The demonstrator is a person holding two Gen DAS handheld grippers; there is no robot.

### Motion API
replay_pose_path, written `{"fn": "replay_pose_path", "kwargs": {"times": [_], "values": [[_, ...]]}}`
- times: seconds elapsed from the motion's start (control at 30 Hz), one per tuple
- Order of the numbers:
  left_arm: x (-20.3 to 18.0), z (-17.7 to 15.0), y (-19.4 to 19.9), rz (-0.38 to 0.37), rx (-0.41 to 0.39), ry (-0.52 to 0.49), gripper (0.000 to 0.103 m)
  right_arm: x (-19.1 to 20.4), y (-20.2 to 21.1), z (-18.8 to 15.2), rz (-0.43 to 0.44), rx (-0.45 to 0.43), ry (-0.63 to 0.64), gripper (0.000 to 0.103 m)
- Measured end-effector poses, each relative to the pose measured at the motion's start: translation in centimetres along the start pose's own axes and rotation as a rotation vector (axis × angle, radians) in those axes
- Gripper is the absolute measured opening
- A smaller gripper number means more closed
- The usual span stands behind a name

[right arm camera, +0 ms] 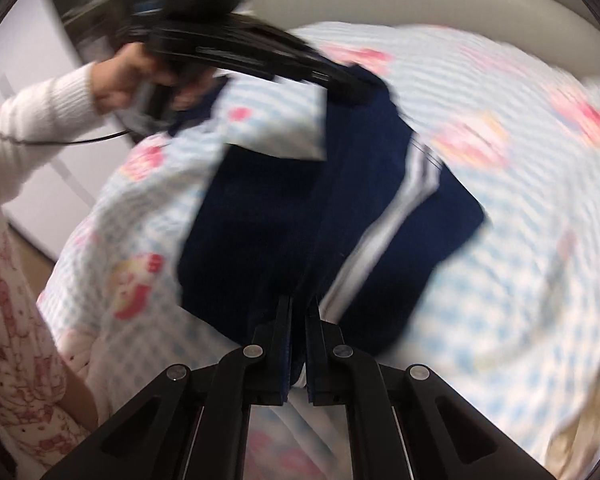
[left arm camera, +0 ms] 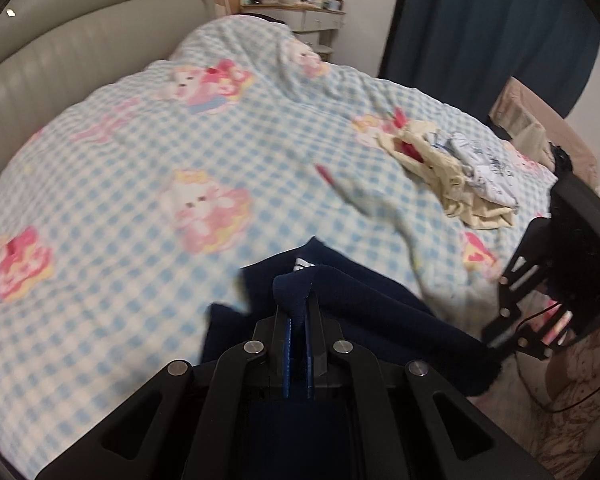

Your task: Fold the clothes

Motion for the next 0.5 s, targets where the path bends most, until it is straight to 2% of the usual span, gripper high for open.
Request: {"fn": "replay_pose_path", "kwargs": {"times": [0.1,0.27,0.37,0.47,0.5], "values": [[2.8,-2.5,1.1,0.05,-0.006,0.042,0.004,3.6,-2.3,2.9,0.033,-0.003,0.131,0.003],[5.3,-8.7,2.5,0.125,0.01,0.097,0.004,7.6,-7.2,4.1,0.099,0.023,0.175,0.003],[6.7,-13.0,2.0,0.147,0.061,0.159,0.005,9.0,-10.4,3.7,0.121,0.042,0.16,0.003],[7.0,-16.5,1.2,0.159,0.129,0.167,0.007,11.1,-12.9,3.0,0.123,0.088,0.186,0.004],[7.1,-17.4,0.9,0.154,0.147,0.189,0.007,11.7,-13.4,2.7,0.124,0.1,0.2,0.007]]}}
Point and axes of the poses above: each gripper's, at about its wrist camera, not at the fingertips, and y roughly against the way its jaws point, x to its left, z to its top, the point moved 10 cm from there along -y, roughly the way its jaws point, and after that the axes turned 3 degrees about z, right-handed, at the moved point
